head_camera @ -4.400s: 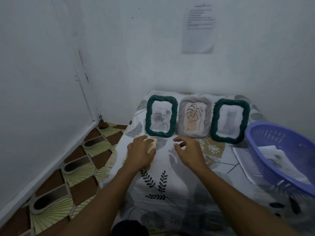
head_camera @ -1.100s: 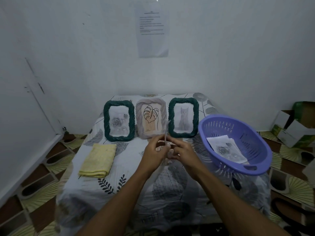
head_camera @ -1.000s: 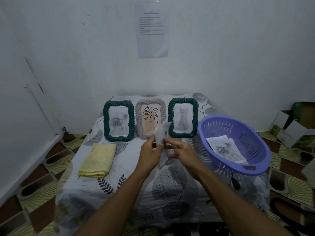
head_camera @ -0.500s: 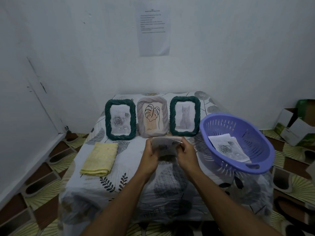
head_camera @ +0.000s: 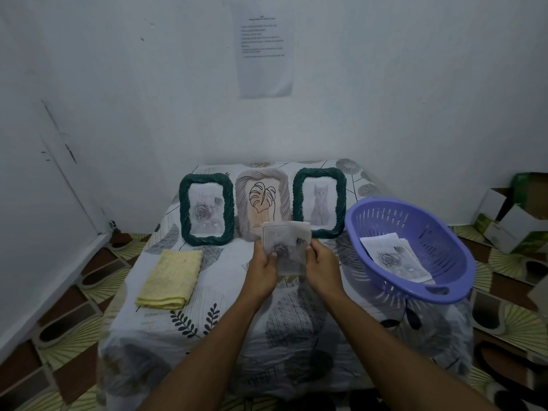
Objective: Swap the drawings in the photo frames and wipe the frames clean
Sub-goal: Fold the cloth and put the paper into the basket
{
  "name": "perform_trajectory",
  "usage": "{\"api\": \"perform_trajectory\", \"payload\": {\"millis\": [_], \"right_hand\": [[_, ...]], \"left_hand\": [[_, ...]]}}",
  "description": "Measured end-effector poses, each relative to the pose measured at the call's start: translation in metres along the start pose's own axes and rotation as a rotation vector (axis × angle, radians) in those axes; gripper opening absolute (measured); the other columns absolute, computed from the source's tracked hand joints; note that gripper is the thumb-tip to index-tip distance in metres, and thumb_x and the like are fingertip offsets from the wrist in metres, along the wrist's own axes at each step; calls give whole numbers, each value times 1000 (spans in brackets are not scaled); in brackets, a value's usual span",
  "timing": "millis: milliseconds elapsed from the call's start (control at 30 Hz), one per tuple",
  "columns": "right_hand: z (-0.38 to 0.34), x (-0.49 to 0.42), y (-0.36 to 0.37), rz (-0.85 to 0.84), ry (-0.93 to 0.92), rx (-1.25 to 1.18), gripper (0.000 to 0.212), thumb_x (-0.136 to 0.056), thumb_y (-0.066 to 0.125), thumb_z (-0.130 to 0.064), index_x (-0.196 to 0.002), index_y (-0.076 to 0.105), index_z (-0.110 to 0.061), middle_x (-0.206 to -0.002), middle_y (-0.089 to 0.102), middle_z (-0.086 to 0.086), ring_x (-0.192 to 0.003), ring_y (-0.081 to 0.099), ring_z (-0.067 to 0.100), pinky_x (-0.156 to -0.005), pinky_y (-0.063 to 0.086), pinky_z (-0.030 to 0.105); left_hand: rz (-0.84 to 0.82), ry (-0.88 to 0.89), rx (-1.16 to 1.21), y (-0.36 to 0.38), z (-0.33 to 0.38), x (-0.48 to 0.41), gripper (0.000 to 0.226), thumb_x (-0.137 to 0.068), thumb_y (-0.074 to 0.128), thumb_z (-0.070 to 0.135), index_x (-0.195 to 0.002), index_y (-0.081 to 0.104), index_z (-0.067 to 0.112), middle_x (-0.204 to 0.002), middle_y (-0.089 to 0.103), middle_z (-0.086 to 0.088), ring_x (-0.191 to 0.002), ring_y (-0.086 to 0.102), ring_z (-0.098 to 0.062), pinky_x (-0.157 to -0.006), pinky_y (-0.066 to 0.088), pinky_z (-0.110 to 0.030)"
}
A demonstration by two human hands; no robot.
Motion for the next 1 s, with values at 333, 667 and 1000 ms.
{"api": "perform_trajectory", "payload": {"millis": [333,667,1000], "right_hand": [[-48,-40,-80,124,-90,57,17,-93,59,-21,-83,64,-8,-76,68,8,-70,62,25,-62,51,36],[14,-86,-206,183,236,333,16,-88,61,-16,-96,71,-6,-97,70,17,-89,63,29,-73,44,30],[49,-77,-190,-79,282,840,24,-87,59,-16,-108,60,-4,-104,64,18,-95,61,35,-70,45,33]], "left_hand": [[-182,-15,70,29,63,-24,30,-97,46,17,-125,51,24,-120,64,2,-111,60,-17,-97,50,-45],[-330,173,-296,111,71,-27,42,-95,56,28,-134,46,15,-135,40,-3,-108,47,-11,-89,37,-20],[-340,210,-364,116,39,-26,56,-88,65,39,-135,50,14,-145,34,0,-129,40,-19,-103,44,-45]]}}
Point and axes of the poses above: each hand's wrist, its own x-axis away from the middle knuckle, its own y-axis out of the palm, z = x × y, the point moved 1 cm from there along -x, towards the middle knuckle
